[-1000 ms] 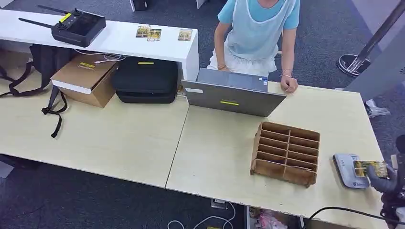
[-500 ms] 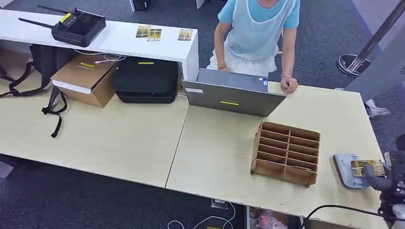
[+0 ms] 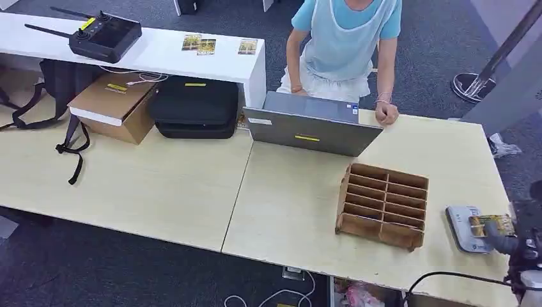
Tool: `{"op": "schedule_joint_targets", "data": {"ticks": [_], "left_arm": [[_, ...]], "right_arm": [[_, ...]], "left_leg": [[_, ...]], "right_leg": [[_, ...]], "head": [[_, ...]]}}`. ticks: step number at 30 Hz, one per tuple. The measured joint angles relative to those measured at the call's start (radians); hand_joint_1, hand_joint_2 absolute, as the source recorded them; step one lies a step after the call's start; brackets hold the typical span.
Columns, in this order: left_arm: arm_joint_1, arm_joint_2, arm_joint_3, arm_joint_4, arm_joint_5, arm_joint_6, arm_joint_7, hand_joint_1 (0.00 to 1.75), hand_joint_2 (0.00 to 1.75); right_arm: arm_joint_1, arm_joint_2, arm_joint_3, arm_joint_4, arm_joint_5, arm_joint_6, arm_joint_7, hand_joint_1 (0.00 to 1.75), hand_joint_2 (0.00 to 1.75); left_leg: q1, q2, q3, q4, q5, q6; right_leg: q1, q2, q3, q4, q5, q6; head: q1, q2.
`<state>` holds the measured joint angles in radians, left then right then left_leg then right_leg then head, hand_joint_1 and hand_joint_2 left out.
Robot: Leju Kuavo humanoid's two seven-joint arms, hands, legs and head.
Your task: Pass the card to the sensor for recognition and then transmit it.
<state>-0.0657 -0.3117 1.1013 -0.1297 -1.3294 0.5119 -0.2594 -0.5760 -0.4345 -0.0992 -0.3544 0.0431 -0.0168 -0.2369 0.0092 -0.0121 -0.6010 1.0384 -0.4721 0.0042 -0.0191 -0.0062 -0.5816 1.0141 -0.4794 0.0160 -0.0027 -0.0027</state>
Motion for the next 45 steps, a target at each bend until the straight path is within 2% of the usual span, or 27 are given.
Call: {"op": "schedule_joint_targets", "data": {"ticks": [29,32,37,41,45], "left_arm": [[-0.001,0.0,0.01,0.003,-0.016,0.0,0.004,0.0,0.0],[-0.002,0.0,0.014,0.003,-0.022,0.0,0.004,0.0,0.0],[-0.002,0.0,0.016,0.003,-0.027,0.0,0.0,0.0,0.0],[-0.002,0.001,0.018,0.003,-0.029,0.0,-0.001,0.0,0.0],[-0.002,0.001,0.026,0.003,-0.029,0.0,-0.006,0.0,0.0]], "right_arm": [[-0.009,0.01,0.02,0.006,0.048,-0.038,0.02,1.75,1.75],[-0.008,0.01,0.019,0.007,0.043,-0.04,-0.005,1.75,1.75],[-0.015,0.019,0.014,-0.01,0.052,-0.079,-0.083,1.75,1.75],[-0.051,0.03,0.014,-0.032,0.072,-0.08,-0.106,1.75,1.75],[-0.127,0.049,0.022,-0.05,0.116,-0.052,-0.115,1.75,1.75]], "left_leg": [[0.0,0.0,0.0,0.0,0.0,0.0],[0.0,0.0,0.0,0.0,0.0,0.0],[0.0,0.0,0.0,0.0,0.0,0.0],[0.0,0.0,0.0,0.0,0.001,0.0],[0.0,0.001,0.0,0.0,0.001,0.0]], "right_leg": [[0.0,0.0,0.0,0.0,0.0,0.0],[0.0,0.0,0.0,0.0,0.0,0.0],[0.0,0.0,0.0,0.0,0.0,0.0],[0.0,0.0,0.0,0.001,0.0,0.0],[0.0,0.001,0.0,0.002,0.001,-0.001]], "head": [[0.0,0.0],[0.0,0.0],[0.0,0.0],[0.0,0.0],[0.0,0.0]]}}
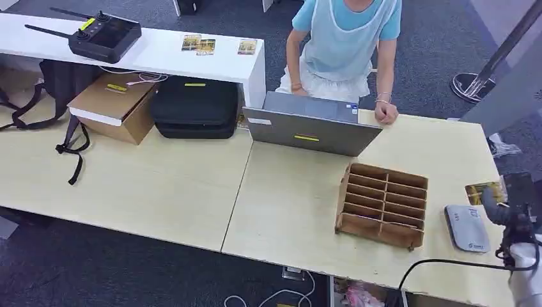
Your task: Pass the card to the sensor for recognition and then transmit it.
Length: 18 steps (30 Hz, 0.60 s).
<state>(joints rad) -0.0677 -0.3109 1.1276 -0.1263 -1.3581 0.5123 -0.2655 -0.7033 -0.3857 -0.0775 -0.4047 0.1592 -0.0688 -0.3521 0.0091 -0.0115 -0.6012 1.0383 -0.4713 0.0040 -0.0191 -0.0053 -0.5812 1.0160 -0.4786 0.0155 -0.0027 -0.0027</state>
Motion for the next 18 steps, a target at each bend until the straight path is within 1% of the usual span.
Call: {"op": "schedule_joint_targets", "data": {"ticks": [6,10,12,14,16,18], "left_arm": [[0.0,0.0,0.008,0.0,0.0,0.0,-0.009,0.0,0.0],[0.0,0.0,0.014,0.0,-0.005,0.0,-0.015,0.0,0.0],[0.0,-0.001,0.017,0.0,-0.007,0.0,-0.015,0.0,0.0],[0.0,-0.001,0.024,0.0,-0.013,0.0,-0.015,0.0,0.0],[-0.001,-0.001,0.026,0.0,-0.014,0.0,-0.015,0.0,0.0],[-0.001,-0.001,0.029,0.001,-0.016,0.0,-0.015,0.0,0.0]], "right_arm": [[-0.163,0.063,0.063,-0.008,0.06,0.0,0.025,1.75,1.75],[-0.271,0.127,0.133,-0.008,0.135,-0.032,0.055,1.75,1.75],[-0.323,0.157,0.165,-0.008,0.176,-0.061,0.075,1.75,1.75],[-0.381,0.2,0.222,-0.008,0.241,-0.096,0.109,1.75,1.75],[-0.429,0.229,0.267,-0.007,0.262,-0.106,0.126,1.75,1.75],[-0.458,0.248,0.295,-0.007,0.264,-0.107,0.128,1.75,1.75]], "left_leg": [[0.0,0.001,0.002,0.0,0.001,-0.001],[0.0,0.001,0.002,0.0,0.002,-0.002],[0.0,0.001,0.001,0.0,0.002,-0.002],[0.001,0.003,0.001,0.0,0.002,-0.003],[0.001,0.003,0.001,0.0,0.003,-0.003],[0.001,0.001,0.001,0.0,0.003,-0.004]], "right_leg": [[0.0,0.002,-0.001,0.001,0.0,0.0],[0.0,0.002,-0.001,0.003,0.0,0.0],[0.0,0.002,-0.002,0.003,0.0,0.0],[0.0,0.004,-0.004,0.004,0.001,-0.002],[0.001,0.004,-0.004,0.003,0.001,-0.002],[0.001,0.001,-0.004,0.004,0.001,-0.002]], "head": [[0.0,0.0],[0.0,0.0],[0.0,0.0],[0.0,0.0],[0.0,0.0],[0.0,0.0]]}}
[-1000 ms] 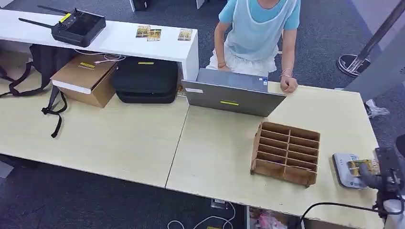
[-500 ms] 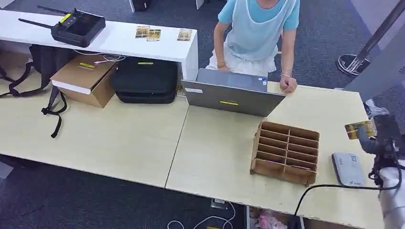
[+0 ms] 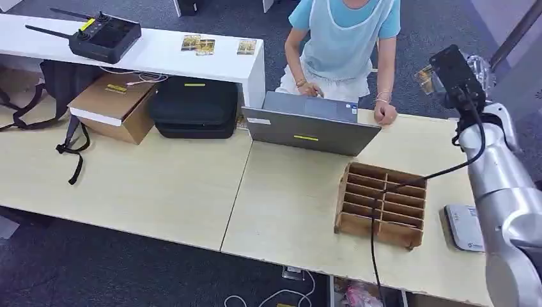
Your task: Pass the card to the sensor for recognition and then transmit it.
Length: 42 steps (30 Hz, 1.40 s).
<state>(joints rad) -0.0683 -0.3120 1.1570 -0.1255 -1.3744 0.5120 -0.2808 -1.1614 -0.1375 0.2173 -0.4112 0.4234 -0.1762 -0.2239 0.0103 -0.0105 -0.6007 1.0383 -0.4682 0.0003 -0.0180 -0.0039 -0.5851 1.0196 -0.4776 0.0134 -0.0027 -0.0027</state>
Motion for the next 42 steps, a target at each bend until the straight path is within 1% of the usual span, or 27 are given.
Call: {"op": "schedule_joint_targets", "data": {"ticks": [2,5,8,12,15,22,27,28,29,30,31,32,33,34,39,42], "left_arm": [[0.0,0.0,0.0,0.0,-0.007,0.0,-0.003,0.0,0.0],[0.0,0.0,0.0,0.001,-0.024,0.0,-0.006,0.0,0.0],[0.0,0.0,0.0,0.001,-0.039,0.0,-0.006,0.0,0.0],[0.0,0.0,0.0,0.001,-0.05,0.001,-0.002,0.0,0.0],[0.0,0.0,0.0,0.001,-0.052,0.012,0.002,0.0,0.0],[0.0,0.0,0.0,0.001,-0.054,0.012,0.003,0.0,0.0],[0.0,0.0,0.0,0.001,-0.062,0.012,0.003,0.0,0.0],[0.0,0.0,0.0,0.001,-0.063,0.012,0.003,0.0,0.0],[0.0,0.0,0.0,0.001,-0.063,0.012,0.003,0.0,0.0],[0.0,0.0,0.0,0.001,-0.063,0.012,0.003,0.0,0.0],[0.0,0.0,0.0,0.001,-0.064,0.012,0.004,0.0,0.0],[0.0,0.0,0.0,0.001,-0.064,0.012,0.007,0.0,0.0],[0.0,0.0,0.0,0.001,-0.065,0.012,0.008,0.0,0.0],[0.0,0.0,0.0,0.001,-0.066,0.012,0.009,0.0,0.0],[0.0,-0.001,0.0,0.001,-0.069,0.012,0.009,0.0,0.0],[0.0,-0.001,0.0,0.001,-0.07,0.013,0.009,0.0,0.0]], "right_arm": [[-0.02,0.017,0.025,0.001,0.043,-0.015,0.008,1.75,1.75],[-0.05,0.042,0.084,0.007,0.131,-0.047,0.046,1.75,1.75],[-0.071,0.061,0.143,0.013,0.195,-0.063,0.081,1.75,1.75],[-0.085,0.089,0.207,0.021,0.249,-0.074,0.109,1.75,1.75],[-0.091,0.109,0.239,0.028,0.269,-0.075,0.126,1.75,1.75],[-0.112,0.147,0.287,0.048,0.287,-0.074,0.147,1.75,1.75],[-0.116,0.163,0.297,0.053,0.3,-0.075,0.154,1.75,1.75],[-0.116,0.165,0.298,0.055,0.3,-0.075,0.154,1.62,1.75],[-0.116,0.167,0.298,0.055,0.3,-0.075,0.154,1.24,1.75],[-0.116,0.168,0.299,0.056,0.3,-0.076,0.154,1.24,1.75],[-0.116,0.168,0.299,0.057,0.299,-0.078,0.154,0.14,1.75],[-0.116,0.17,0.3,0.057,0.298,-0.08,0.153,0.07,1.75],[-0.115,0.171,0.3,0.057,0.296,-0.083,0.153,0.05,1.75],[-0.114,0.172,0.301,0.057,0.296,-0.087,0.15,0.0,1.75],[-0.103,0.173,0.301,0.056,0.27,-0.114,0.129,0.0,1.75],[-0.096,0.171,0.279,0.054,0.24,-0.121,0.114,0.0,1.75]], "left_leg": [[0.0,0.0,-0.001,0.0,0.0,0.0],[0.0,0.001,0.0,0.0,0.0,0.0],[0.0,0.001,0.0,0.0,0.0,0.0],[0.0,0.001,0.0,0.0,0.0,0.0],[0.0,0.001,0.0,0.0,0.0,0.0],[0.0,0.001,0.0,0.0,0.0,0.0],[0.0,0.001,0.0,0.0,0.0,0.0],[0.0,0.001,0.0,0.0,0.0,0.0],[0.0,0.001,0.0,0.0,0.0,0.0],[0.0,0.001,0.0,0.0,0.0,0.0],[0.0,0.001,0.0,0.0,0.0,0.0],[0.0,0.001,0.0,0.0,0.0,0.0],[0.0,0.001,0.0,0.0,0.0,0.0],[0.0,0.001,0.0,0.0,0.0,0.0],[0.0,0.001,0.0,0.001,0.0,0.0],[0.0,0.001,0.0,0.001,0.0,0.0]], "right_leg": [[0.0,0.0,0.0,0.0,0.0,0.0],[0.0,0.002,0.0,0.0,0.001,-0.001],[0.0,0.002,0.0,0.0,0.001,-0.001],[0.0,0.002,0.0,0.0,0.001,-0.001],[0.0,0.002,0.0,0.0,0.001,-0.001],[0.0,0.003,-0.001,0.0,0.001,-0.001],[0.0,0.002,-0.001,0.0,0.001,-0.001],[0.0,0.002,-0.001,0.0,0.001,-0.001],[0.0,0.002,-0.001,0.0,0.001,-0.001],[0.0,0.002,-0.001,0.0,0.001,-0.001],[0.0,0.002,-0.001,0.0,0.001,-0.001],[0.0,0.002,-0.001,0.0,0.001,-0.001],[0.0,0.002,-0.001,0.0,0.001,-0.001],[0.0,0.002,-0.001,0.0,0.001,-0.001],[0.0,0.002,-0.001,0.0,0.001,-0.001],[0.0,0.002,-0.001,0.0,0.001,-0.001]], "head": [[0.0,0.0],[0.0,0.0],[0.0,0.0],[0.0,0.0],[0.0,0.0],[0.0,0.0],[0.0,0.0],[0.0,0.0],[0.0,0.0],[0.0,0.0],[0.0,0.0],[0.0,0.0],[0.0,0.0],[0.0,0.0],[0.0,0.0],[0.0,0.0]]}}
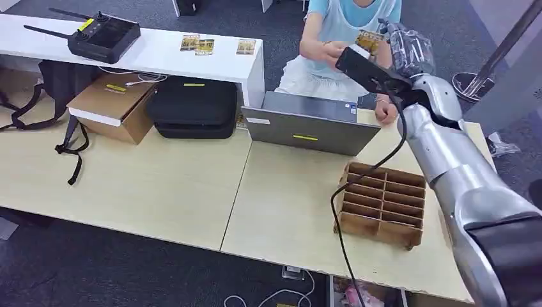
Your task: Pass the card to the sensor for recognition and then transmit it.
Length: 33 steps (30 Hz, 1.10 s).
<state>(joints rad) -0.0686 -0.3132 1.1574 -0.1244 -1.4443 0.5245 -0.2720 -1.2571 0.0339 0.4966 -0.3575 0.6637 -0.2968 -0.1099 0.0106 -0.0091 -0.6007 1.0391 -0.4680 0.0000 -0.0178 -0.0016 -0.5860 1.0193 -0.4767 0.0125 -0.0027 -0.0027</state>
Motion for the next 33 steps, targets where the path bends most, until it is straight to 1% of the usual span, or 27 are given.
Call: {"op": "schedule_joint_targets", "data": {"ticks": [4,7,9,12,14,15,18,19,20,22,23,25,27,28,31,33], "left_arm": [[0.0,-0.001,0.0,0.0,0.0,0.0,0.0,0.0,0.0],[0.0,-0.001,0.0,0.0,0.002,0.0,-0.003,0.0,0.0],[0.0,-0.002,0.0,0.0,0.009,0.0,-0.009,0.0,0.0],[0.0,-0.002,0.001,0.0,0.015,0.0,-0.01,0.0,0.0],[0.0,-0.002,0.006,0.0,0.019,0.0,-0.013,0.0,0.0],[0.001,-0.002,0.009,0.0,0.022,0.0,-0.015,0.0,0.0],[0.001,-0.002,0.023,0.0,0.04,0.0,-0.024,0.0,0.0],[0.001,-0.002,0.027,0.0,0.045,0.0,-0.027,0.0,0.0],[0.001,-0.002,0.032,0.0,0.051,0.0,-0.032,0.0,0.0],[0.002,-0.002,0.04,0.0,0.056,-0.001,-0.036,0.0,0.0],[0.002,-0.002,0.045,0.0,0.057,0.0,-0.038,0.0,0.0],[0.002,-0.002,0.05,0.0,0.063,-0.001,-0.042,0.0,0.0],[0.002,-0.002,0.054,0.0,0.072,-0.001,-0.043,0.0,0.0],[0.002,-0.002,0.059,0.0,0.075,-0.001,-0.043,0.0,0.0],[0.003,-0.002,0.07,0.0,0.082,-0.004,-0.045,0.0,0.0],[0.003,-0.002,0.077,0.0,0.087,-0.004,-0.044,0.0,0.0]], "right_arm": [[0.004,-0.021,-0.04,-0.014,-0.04,-0.002,-0.026,0.0,1.75],[0.004,-0.052,-0.076,-0.029,-0.07,0.0,-0.066,0.0,1.75],[0.007,-0.087,-0.101,-0.051,-0.093,0.001,-0.098,0.0,1.75],[0.017,-0.144,-0.133,-0.085,-0.122,0.023,-0.128,0.0,1.75],[0.034,-0.189,-0.151,-0.124,-0.147,0.049,-0.145,0.0,1.75],[0.048,-0.222,-0.16,-0.147,-0.167,0.066,-0.156,0.0,1.75],[0.114,-0.301,-0.186,-0.244,-0.232,0.121,-0.18,0.0,1.75],[0.15,-0.331,-0.196,-0.29,-0.258,0.139,-0.182,0.0,1.75],[0.19,-0.369,-0.207,-0.343,-0.287,0.157,-0.182,0.0,1.75],[0.272,-0.425,-0.23,-0.433,-0.335,0.189,-0.182,0.0,1.75],[0.322,-0.459,-0.243,-0.481,-0.354,0.198,-0.181,0.0,1.75],[0.417,-0.523,-0.281,-0.583,-0.373,0.203,-0.179,0.0,1.75],[0.546,-0.583,-0.333,-0.688,-0.398,0.202,-0.184,0.0,1.75],[0.625,-0.608,-0.37,-0.754,-0.405,0.204,-0.19,0.0,1.75],[0.851,-0.655,-0.489,-0.924,-0.409,0.209,-0.209,0.0,1.75],[0.966,-0.664,-0.549,-1.0,-0.402,0.215,-0.21,0.0,1.75]], "left_leg": [[0.0,0.0,0.0,0.0,0.0,0.0],[0.0,-0.001,0.0,0.001,0.0,0.0],[0.0,-0.002,-0.001,0.001,0.0,0.0],[0.0,-0.002,-0.001,0.001,0.0,0.001],[0.0,-0.002,-0.002,0.002,0.0,0.001],[0.0,-0.002,-0.002,0.002,0.0,0.001],[0.0,-0.003,-0.002,0.002,-0.001,0.001],[0.0,-0.003,-0.003,0.002,-0.001,0.001],[0.001,-0.004,-0.003,0.003,-0.001,0.002],[0.001,-0.004,-0.003,0.002,-0.001,0.002],[0.001,-0.004,-0.003,0.002,-0.002,0.003],[0.001,-0.005,-0.004,0.003,-0.002,0.004],[0.001,-0.006,-0.003,0.002,-0.003,0.004],[0.001,-0.008,-0.003,0.002,-0.004,0.004],[0.002,-0.009,-0.005,0.001,-0.005,0.003],[0.002,-0.007,-0.005,0.001,-0.005,0.003]], "right_leg": [[0.0,0.0,0.0,0.0,0.0,0.0],[0.0,-0.001,0.0,-0.001,0.0,0.0],[0.0,-0.003,0.0,-0.001,0.0,0.0],[0.0,-0.002,0.0,-0.001,0.001,0.001],[0.0,-0.002,0.0,-0.002,0.001,0.001],[0.0,-0.002,0.0,-0.002,0.001,0.001],[0.0,-0.004,0.0,-0.003,0.001,0.001],[0.001,-0.005,0.001,-0.003,0.001,0.001],[0.001,-0.005,0.002,-0.004,0.001,0.002],[0.001,-0.005,0.001,-0.004,0.001,0.002],[0.002,-0.006,0.002,-0.005,0.001,0.002],[0.002,-0.007,0.001,-0.005,0.0,0.002],[0.003,-0.008,0.004,-0.007,0.0,0.003],[0.004,-0.01,0.004,-0.007,-0.001,0.003],[0.004,-0.011,0.004,-0.007,-0.002,0.004],[0.004,-0.009,0.003,-0.007,-0.003,0.004]], "head": [[0.0,0.0],[-0.001,0.0],[0.0,0.0],[-0.001,0.0],[-0.001,0.0],[0.0,0.0],[0.001,0.0],[-0.003,0.0],[0.0,0.0],[0.0,0.0],[-0.003,0.0],[-0.002,0.0],[-0.004,0.0],[-0.001,0.0],[-0.002,0.0],[-0.001,0.0]]}}
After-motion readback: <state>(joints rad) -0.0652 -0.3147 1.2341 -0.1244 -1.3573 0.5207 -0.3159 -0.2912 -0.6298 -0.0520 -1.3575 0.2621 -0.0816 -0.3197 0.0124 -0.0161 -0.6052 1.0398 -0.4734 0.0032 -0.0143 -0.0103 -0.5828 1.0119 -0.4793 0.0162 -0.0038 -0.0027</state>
